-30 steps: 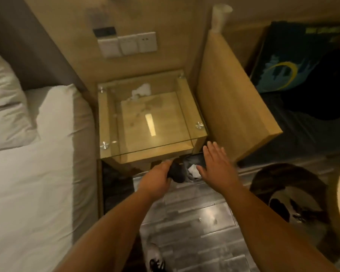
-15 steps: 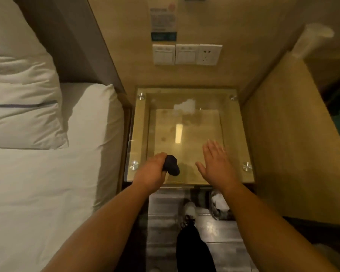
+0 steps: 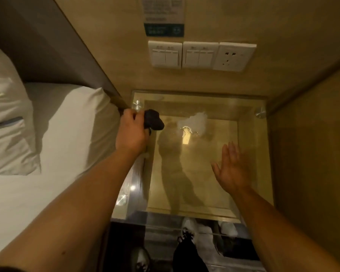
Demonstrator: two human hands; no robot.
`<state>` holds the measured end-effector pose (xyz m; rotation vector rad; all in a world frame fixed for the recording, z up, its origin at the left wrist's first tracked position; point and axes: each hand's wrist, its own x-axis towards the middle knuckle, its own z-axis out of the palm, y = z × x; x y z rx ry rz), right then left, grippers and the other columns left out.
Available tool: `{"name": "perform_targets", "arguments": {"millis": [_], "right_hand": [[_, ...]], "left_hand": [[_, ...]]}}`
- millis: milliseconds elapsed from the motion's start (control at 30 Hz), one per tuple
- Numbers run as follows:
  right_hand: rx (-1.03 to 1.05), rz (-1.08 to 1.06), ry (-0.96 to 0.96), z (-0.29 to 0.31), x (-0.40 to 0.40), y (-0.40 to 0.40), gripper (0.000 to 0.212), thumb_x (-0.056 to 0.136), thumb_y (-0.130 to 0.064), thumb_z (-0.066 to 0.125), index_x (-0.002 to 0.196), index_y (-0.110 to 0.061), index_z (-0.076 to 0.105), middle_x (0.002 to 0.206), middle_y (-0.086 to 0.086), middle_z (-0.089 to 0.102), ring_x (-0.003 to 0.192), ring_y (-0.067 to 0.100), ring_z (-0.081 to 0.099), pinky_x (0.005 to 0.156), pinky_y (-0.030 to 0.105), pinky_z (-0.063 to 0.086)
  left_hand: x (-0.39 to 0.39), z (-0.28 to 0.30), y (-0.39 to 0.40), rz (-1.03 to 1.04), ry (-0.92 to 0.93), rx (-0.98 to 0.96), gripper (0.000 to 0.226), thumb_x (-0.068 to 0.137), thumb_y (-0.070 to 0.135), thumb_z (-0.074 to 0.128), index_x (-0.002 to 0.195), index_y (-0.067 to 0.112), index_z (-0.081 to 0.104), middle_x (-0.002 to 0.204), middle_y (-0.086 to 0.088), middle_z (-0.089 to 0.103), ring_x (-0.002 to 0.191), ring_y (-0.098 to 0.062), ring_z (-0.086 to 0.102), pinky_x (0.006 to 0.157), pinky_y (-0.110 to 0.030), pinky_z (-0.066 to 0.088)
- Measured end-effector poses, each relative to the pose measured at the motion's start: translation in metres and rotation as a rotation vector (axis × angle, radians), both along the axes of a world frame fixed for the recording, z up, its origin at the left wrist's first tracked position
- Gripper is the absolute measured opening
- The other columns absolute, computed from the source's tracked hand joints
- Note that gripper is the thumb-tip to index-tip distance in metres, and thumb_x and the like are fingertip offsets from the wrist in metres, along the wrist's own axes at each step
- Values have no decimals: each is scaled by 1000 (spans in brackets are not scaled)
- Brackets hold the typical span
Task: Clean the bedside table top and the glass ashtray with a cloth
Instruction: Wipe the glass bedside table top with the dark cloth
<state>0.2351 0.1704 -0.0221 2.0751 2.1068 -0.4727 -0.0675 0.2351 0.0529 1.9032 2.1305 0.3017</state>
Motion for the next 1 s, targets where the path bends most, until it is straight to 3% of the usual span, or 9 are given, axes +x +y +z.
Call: {"name": "perform_targets", "arguments": {"millis": [233, 367, 467, 533, 667, 767, 867, 933, 1000], "right_hand": [[47, 18, -12, -17, 3, -4, 80, 91, -60, 11, 147, -4, 27, 157, 19, 19, 146, 32, 9, 118, 48, 12], [60, 14, -4, -20, 2, -4, 83, 92, -61, 5, 145, -3, 30, 155, 20, 22, 146, 32, 13, 117, 46, 11], [71, 16, -6, -18, 0, -3, 81, 93, -58, 9, 143, 0, 34, 153, 22, 26, 144, 33, 17, 116, 44, 9], [81, 18, -12, -18, 0, -3, 81, 92, -58, 9, 143, 0, 35, 153, 22, 28, 144, 34, 19, 116, 42, 8], [110, 16, -16, -20, 1, -2, 79, 93, -57, 13, 141, 0, 38, 151, 23, 31, 142, 34, 20, 115, 43, 10], [119, 6, -5, -19, 0, -2, 76, 91, -55, 21, 141, 0, 38, 150, 23, 33, 141, 34, 21, 115, 45, 13], [92, 0, 13, -17, -1, -1, 80, 92, -57, 10, 142, 1, 36, 150, 23, 32, 141, 35, 22, 116, 44, 10], [69, 0, 20, -18, -1, 0, 81, 92, -59, 9, 143, 0, 33, 151, 23, 30, 142, 35, 21, 117, 43, 7], [55, -5, 23, -18, 1, -1, 81, 92, -59, 8, 143, -1, 32, 152, 22, 28, 143, 33, 19, 117, 42, 5]], "left_hand": [[-16, 1, 66, 96, -87, 16, 48, 88, 6, 54, 135, 6, 47, 126, -22, 46, 110, -41, 51, 93, -44, 42], [-23, -16, 72, 164, -153, -38, 45, 93, 11, 51, 138, 10, 48, 134, -17, 52, 119, -35, 53, 97, -43, 44], [-23, -15, 85, 273, -246, -46, 41, 93, 15, 51, 133, 10, 51, 126, -16, 59, 112, -33, 57, 90, -39, 48], [-25, -7, 107, 474, -462, -69, 40, 94, 20, 50, 131, 7, 51, 122, -17, 60, 108, -33, 58, 86, -37, 47], [-48, -1, 149, 967, -1092, -150, 51, 87, 37, 56, 133, 15, 50, 119, -9, 62, 96, -27, 62, 76, -38, 53], [-60, -15, 145, 981, -1287, -98, 53, 78, 43, 61, 127, 23, 55, 109, -8, 69, 91, -32, 69, 76, -46, 58], [-70, -31, 124, 952, -1457, -86, 48, 81, 43, 63, 124, 21, 60, 112, -9, 70, 96, -33, 70, 79, -47, 57], [-77, -35, 114, 970, -1391, -64, 54, 79, 49, 64, 125, 20, 60, 114, -7, 69, 100, -32, 68, 85, -48, 55], [-78, -33, 108, 867, -952, 51, 53, 84, 51, 57, 122, 14, 61, 115, -5, 67, 104, -26, 64, 93, -42, 50]]}}
